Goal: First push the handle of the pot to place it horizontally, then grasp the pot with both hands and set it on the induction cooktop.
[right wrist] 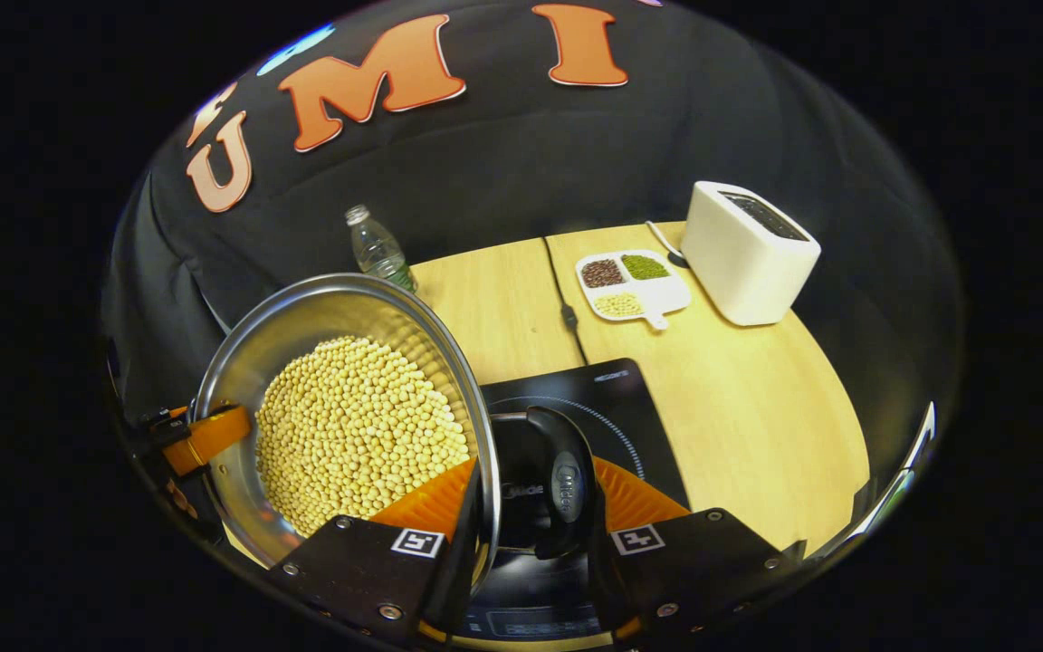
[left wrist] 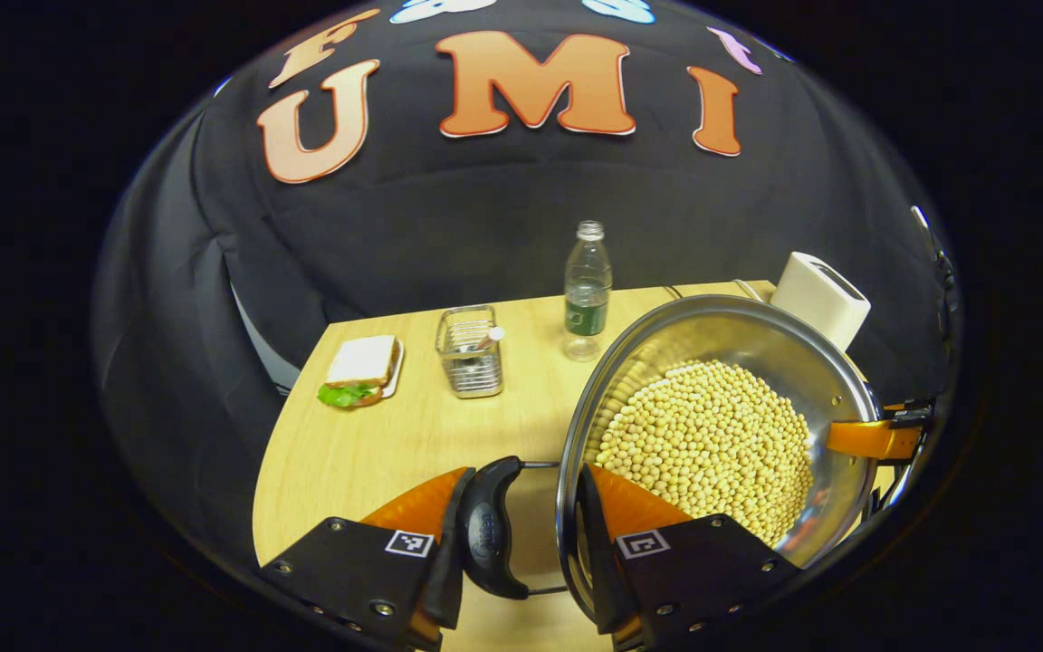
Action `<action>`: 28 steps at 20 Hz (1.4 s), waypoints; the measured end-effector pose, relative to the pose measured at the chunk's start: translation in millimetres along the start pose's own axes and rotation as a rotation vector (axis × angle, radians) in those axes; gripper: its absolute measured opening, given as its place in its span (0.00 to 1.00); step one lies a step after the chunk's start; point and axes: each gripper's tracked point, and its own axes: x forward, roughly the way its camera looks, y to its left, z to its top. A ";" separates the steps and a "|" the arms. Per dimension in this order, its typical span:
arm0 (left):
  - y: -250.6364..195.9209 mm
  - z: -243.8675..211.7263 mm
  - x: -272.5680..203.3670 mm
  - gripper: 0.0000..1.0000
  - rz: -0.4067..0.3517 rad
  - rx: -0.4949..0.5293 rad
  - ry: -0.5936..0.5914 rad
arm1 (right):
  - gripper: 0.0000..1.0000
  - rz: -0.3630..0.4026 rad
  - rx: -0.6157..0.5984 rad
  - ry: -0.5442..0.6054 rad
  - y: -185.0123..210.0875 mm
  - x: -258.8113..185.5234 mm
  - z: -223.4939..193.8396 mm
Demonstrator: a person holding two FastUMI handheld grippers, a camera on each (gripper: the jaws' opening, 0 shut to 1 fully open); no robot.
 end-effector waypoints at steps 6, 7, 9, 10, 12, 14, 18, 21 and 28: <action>-47.8 10.3 16.7 0.58 -0.027 0.020 0.003 | 0.53 -0.025 0.005 0.000 1.0 -4.9 -1.0; -54.1 11.6 21.8 0.58 -0.030 0.023 0.004 | 0.53 -0.028 0.005 0.001 1.1 -5.4 -0.3; -65.5 12.7 28.6 0.58 -0.036 0.029 0.006 | 0.53 -0.035 0.005 0.004 0.6 -6.3 -0.4; -72.6 12.0 30.4 0.58 -0.040 0.031 0.008 | 0.53 -0.038 0.006 0.007 0.6 -6.2 -0.3; -86.0 10.2 39.4 0.58 -0.046 0.028 0.017 | 0.53 -0.046 0.006 0.015 2.3 -8.3 -0.5; -96.3 4.9 48.3 0.55 -0.052 0.021 0.031 | 0.53 -0.051 0.003 0.029 1.6 -7.3 -0.1; -110.0 -7.3 67.2 0.58 -0.058 -0.001 0.060 | 0.53 -0.054 0.001 0.060 3.5 -11.4 3.7; -116.9 -14.5 81.5 0.58 -0.063 -0.003 0.092 | 0.53 -0.058 0.001 0.082 2.9 -10.9 3.0; -125.2 -28.4 98.3 0.58 -0.069 -0.013 0.151 | 0.53 -0.063 -0.007 0.116 1.1 -19.7 6.3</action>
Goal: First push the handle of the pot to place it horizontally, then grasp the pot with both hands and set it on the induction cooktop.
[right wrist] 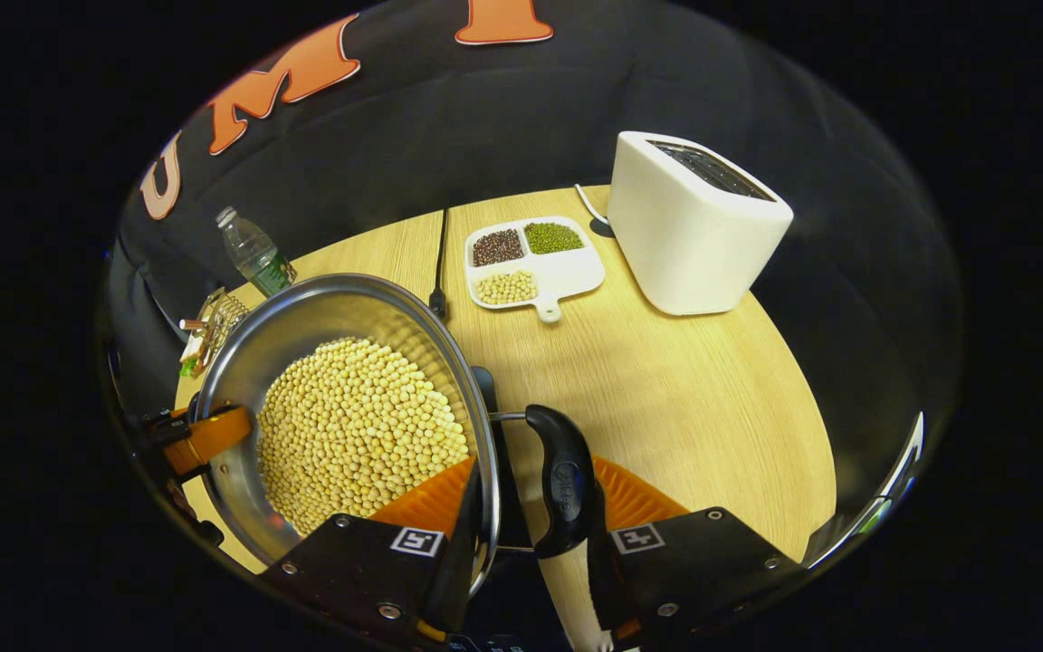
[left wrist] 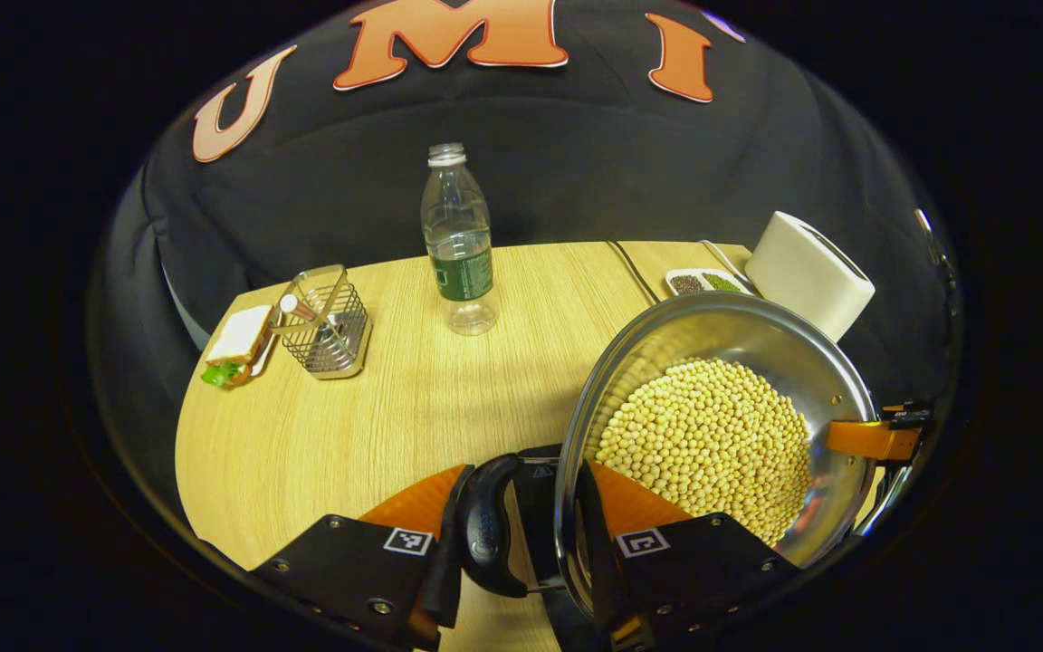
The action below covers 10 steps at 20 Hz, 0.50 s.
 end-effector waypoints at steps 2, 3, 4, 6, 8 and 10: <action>0.3 -0.8 2.4 0.56 0.000 0.006 0.004 | 0.53 0.005 0.001 0.002 2.9 7.3 6.4; 0.0 -1.4 3.5 0.58 -0.002 0.010 0.010 | 0.53 0.008 -0.001 0.006 4.3 9.0 4.7; -0.8 -2.4 4.0 0.60 -0.004 0.007 0.012 | 0.53 0.011 -0.005 -0.001 4.3 7.5 7.6; -0.1 -4.7 2.5 0.59 -0.005 0.000 0.015 | 0.55 0.013 -0.013 -0.002 0.9 8.4 8.6; 0.3 -8.8 -1.2 0.63 0.006 -0.007 0.030 | 0.62 0.007 0.003 -0.014 1.7 11.3 9.2; -0.9 -11.8 -7.1 0.68 0.006 -0.021 0.035 | 0.66 0.013 0.014 -0.054 2.6 6.8 18.5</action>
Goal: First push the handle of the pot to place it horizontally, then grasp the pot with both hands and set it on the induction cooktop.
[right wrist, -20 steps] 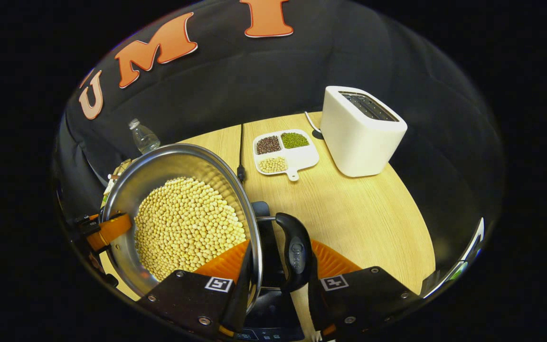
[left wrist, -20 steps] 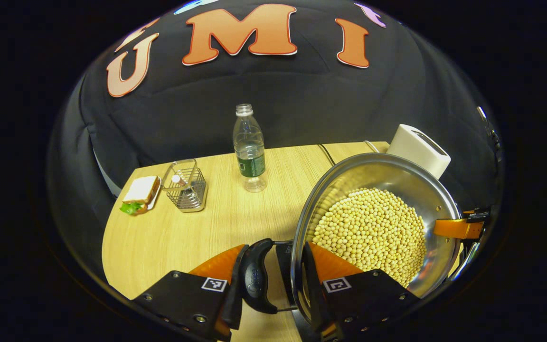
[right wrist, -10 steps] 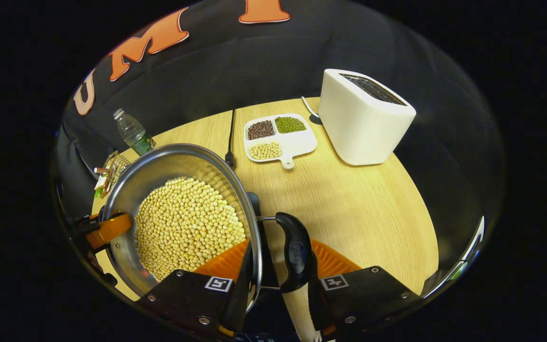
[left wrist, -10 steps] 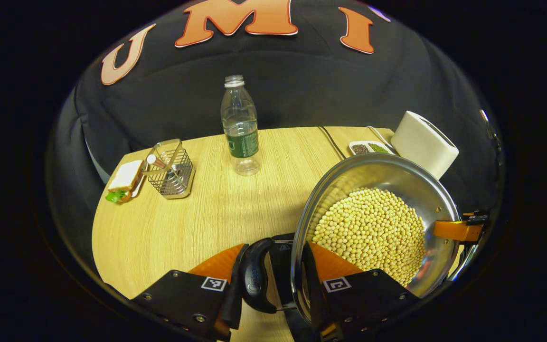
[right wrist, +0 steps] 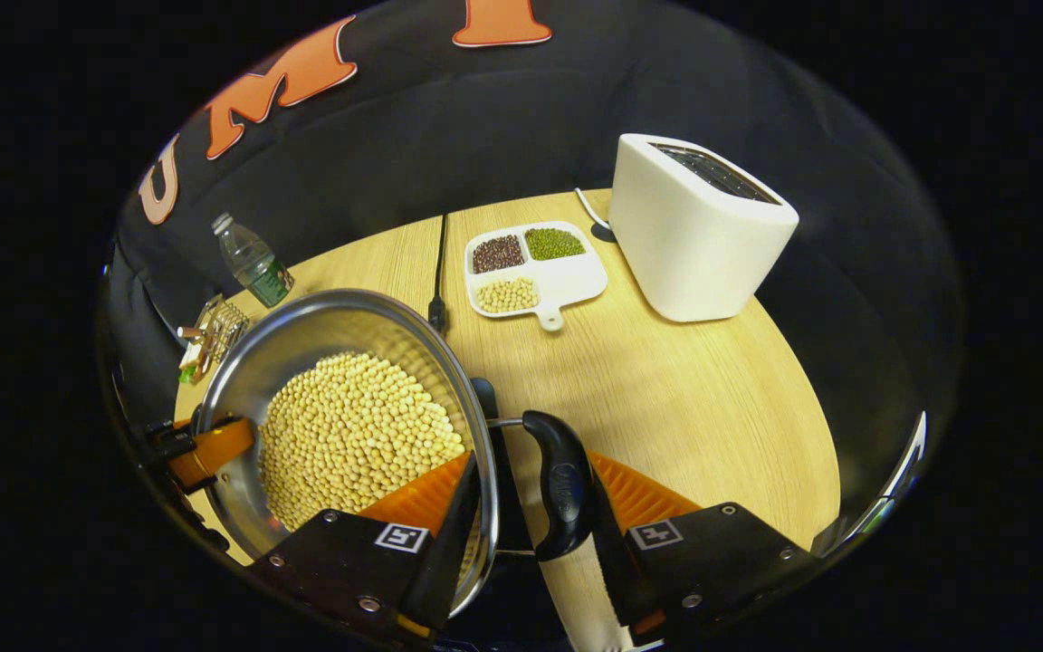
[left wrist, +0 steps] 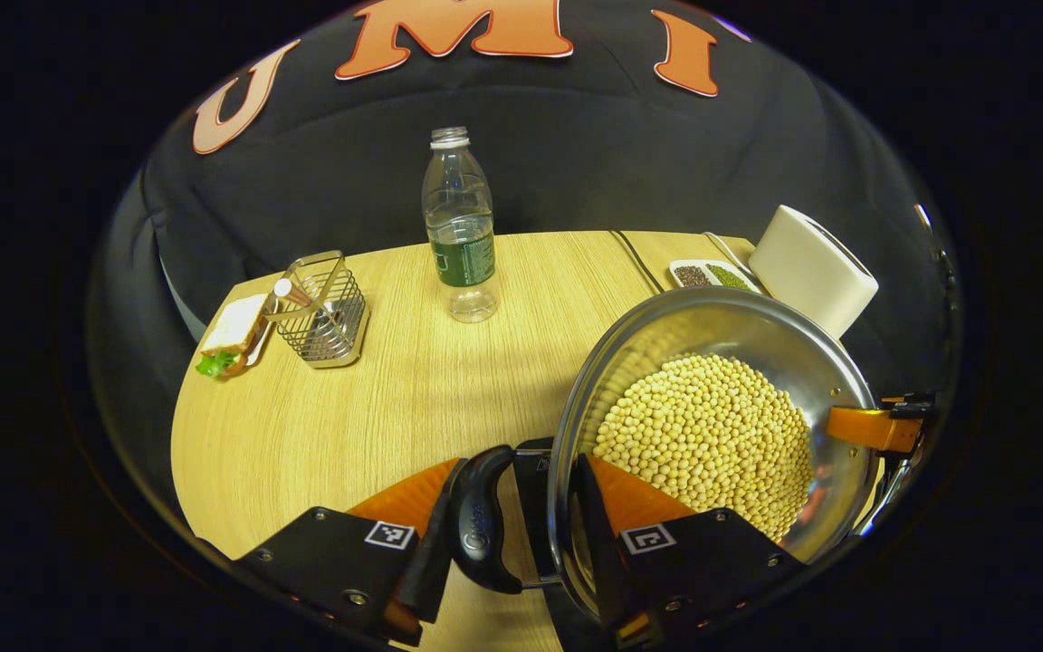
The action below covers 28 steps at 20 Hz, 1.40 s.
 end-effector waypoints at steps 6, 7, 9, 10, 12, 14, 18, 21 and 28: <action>18.4 5.4 -47.3 0.77 -0.059 -0.088 -0.064 | 0.85 -0.024 -0.051 -0.160 -16.9 -45.9 32.5; 25.0 9.0 -59.0 0.80 -0.061 -0.093 -0.085 | 0.85 -0.029 -0.054 -0.189 -20.1 -55.2 34.7; 43.5 19.4 -83.9 0.88 -0.050 -0.085 -0.139 | 0.87 -0.038 -0.057 -0.248 -27.6 -76.2 44.8; 57.3 25.0 -95.8 0.87 -0.022 -0.066 -0.174 | 0.88 -0.044 -0.057 -0.282 -31.0 -86.2 50.9; 80.7 38.6 -126.0 0.85 0.032 -0.025 -0.241 | 0.88 -0.052 -0.057 -0.357 -35.2 -108.2 69.0; 99.6 54.4 -157.4 0.85 0.073 -0.019 -0.321 | 0.90 -0.054 -0.060 -0.442 -34.4 -132.4 91.0; 144.8 103.8 -229.5 0.85 0.151 -0.081 -0.514 | 0.94 -0.067 -0.092 -0.635 -28.3 -192.4 136.2; 172.3 150.8 -291.1 0.85 0.182 -0.145 -0.669 | 0.94 -0.039 -0.083 -0.751 -12.1 -235.5 163.0; 223.4 221.2 -453.0 0.84 0.264 -0.173 -1.033 | 0.89 -0.007 -0.136 -1.000 14.6 -350.1 221.0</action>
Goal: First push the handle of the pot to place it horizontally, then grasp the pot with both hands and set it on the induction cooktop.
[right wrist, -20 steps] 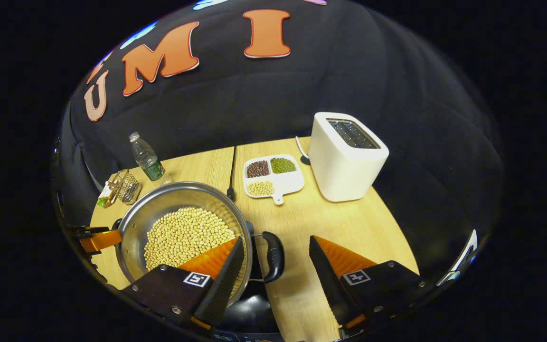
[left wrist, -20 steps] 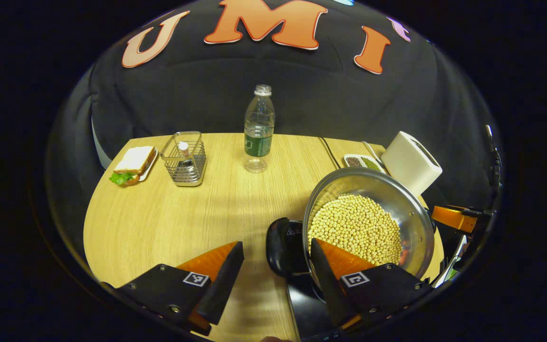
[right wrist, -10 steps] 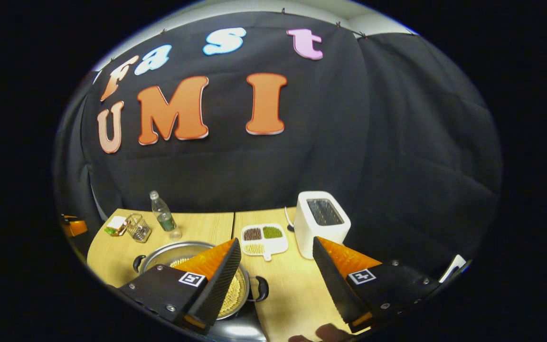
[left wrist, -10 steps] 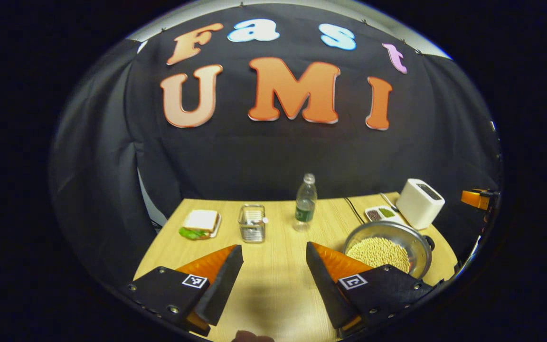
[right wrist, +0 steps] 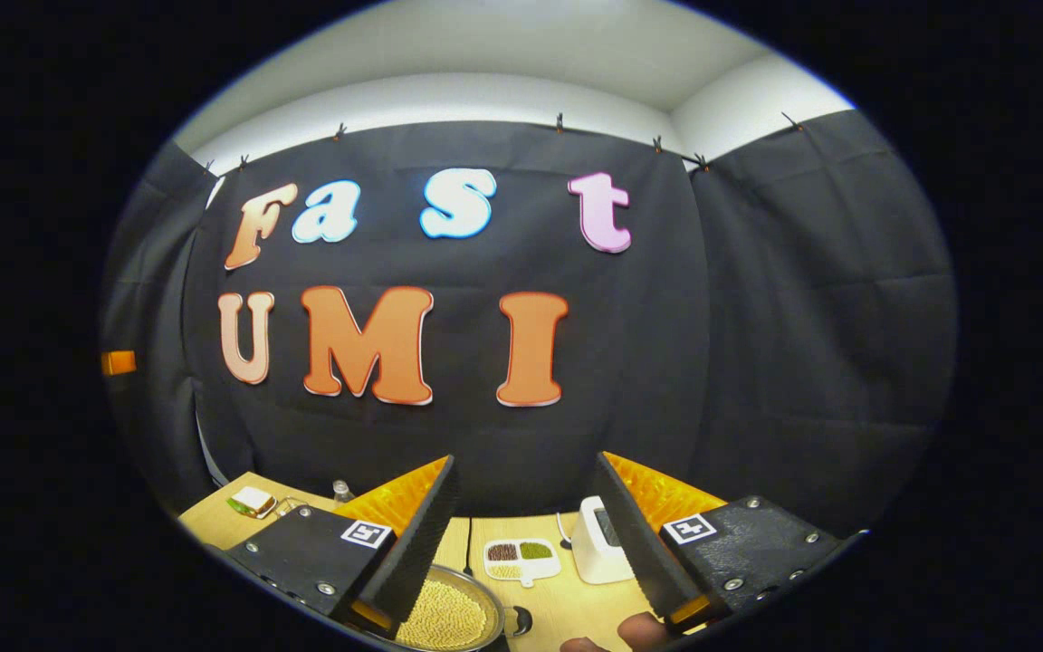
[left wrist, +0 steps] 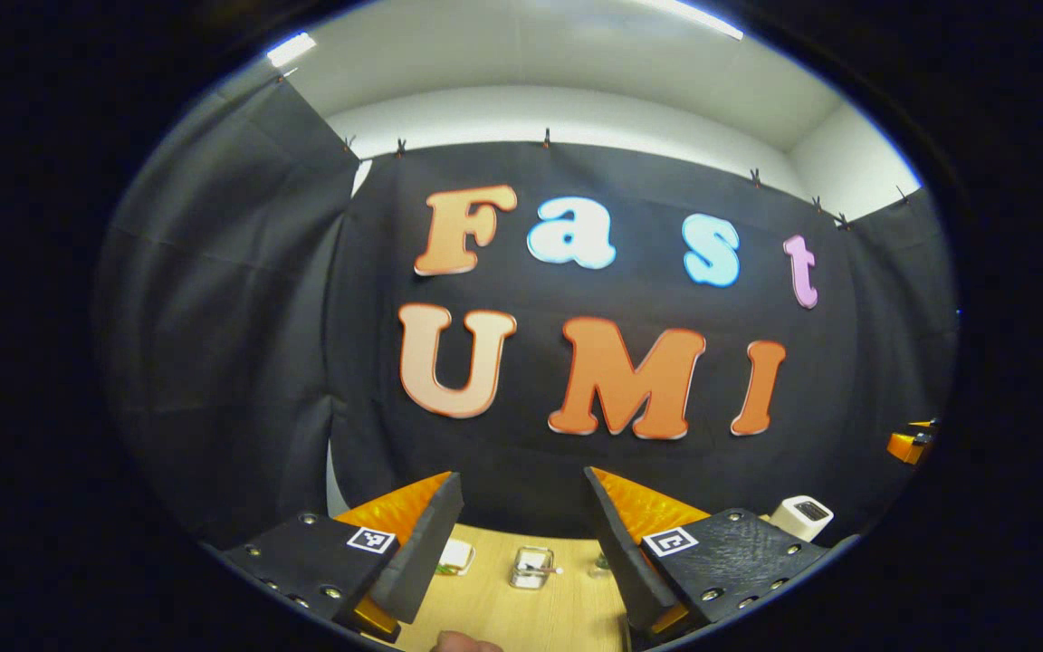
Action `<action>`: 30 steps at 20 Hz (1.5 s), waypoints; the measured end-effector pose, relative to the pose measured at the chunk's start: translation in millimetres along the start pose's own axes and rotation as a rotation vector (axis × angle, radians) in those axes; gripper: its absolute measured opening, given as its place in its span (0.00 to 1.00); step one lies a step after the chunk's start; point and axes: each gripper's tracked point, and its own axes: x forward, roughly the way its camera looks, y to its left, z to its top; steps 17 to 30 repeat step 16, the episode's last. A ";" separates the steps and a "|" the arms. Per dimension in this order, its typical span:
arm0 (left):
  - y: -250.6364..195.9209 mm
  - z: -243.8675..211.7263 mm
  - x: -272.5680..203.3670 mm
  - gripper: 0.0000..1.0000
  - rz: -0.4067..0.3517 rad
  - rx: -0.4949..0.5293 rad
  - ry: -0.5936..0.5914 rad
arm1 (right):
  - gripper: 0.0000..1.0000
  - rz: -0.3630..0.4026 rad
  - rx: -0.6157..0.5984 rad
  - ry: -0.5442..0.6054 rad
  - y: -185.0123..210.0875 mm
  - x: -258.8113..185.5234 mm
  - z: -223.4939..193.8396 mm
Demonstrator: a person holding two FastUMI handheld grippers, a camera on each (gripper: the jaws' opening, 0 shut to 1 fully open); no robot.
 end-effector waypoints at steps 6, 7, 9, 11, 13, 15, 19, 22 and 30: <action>3.5 78.6 -18.0 0.82 0.019 0.026 -0.167 | 0.98 0.043 -0.035 -0.125 22.5 -6.8 59.3; 3.4 87.3 -22.1 0.82 0.019 0.030 -0.177 | 0.98 0.051 -0.043 -0.145 24.9 -9.1 68.2; 7.1 101.8 -33.8 0.83 0.015 0.025 -0.205 | 0.98 0.061 -0.052 -0.189 28.4 -13.6 87.1; 3.2 111.8 -40.5 0.82 -0.005 0.005 -0.230 | 0.93 0.062 -0.043 -0.200 31.1 -18.6 94.7; -5.4 126.5 -43.7 0.83 -0.025 -0.005 -0.263 | 0.97 0.083 -0.036 -0.200 36.4 -20.9 96.2; -12.1 130.0 -40.7 0.82 -0.035 0.009 -0.275 | 0.93 0.084 -0.029 -0.207 35.1 -19.1 97.0; -12.5 128.5 -40.6 0.82 -0.039 0.010 -0.276 | 0.93 0.084 -0.024 -0.216 33.9 -20.1 98.4; -12.5 128.5 -40.6 0.82 -0.039 0.010 -0.276 | 0.93 0.084 -0.024 -0.216 33.9 -20.1 98.4; -12.5 128.5 -40.6 0.82 -0.039 0.010 -0.276 | 0.93 0.084 -0.024 -0.216 33.9 -20.1 98.4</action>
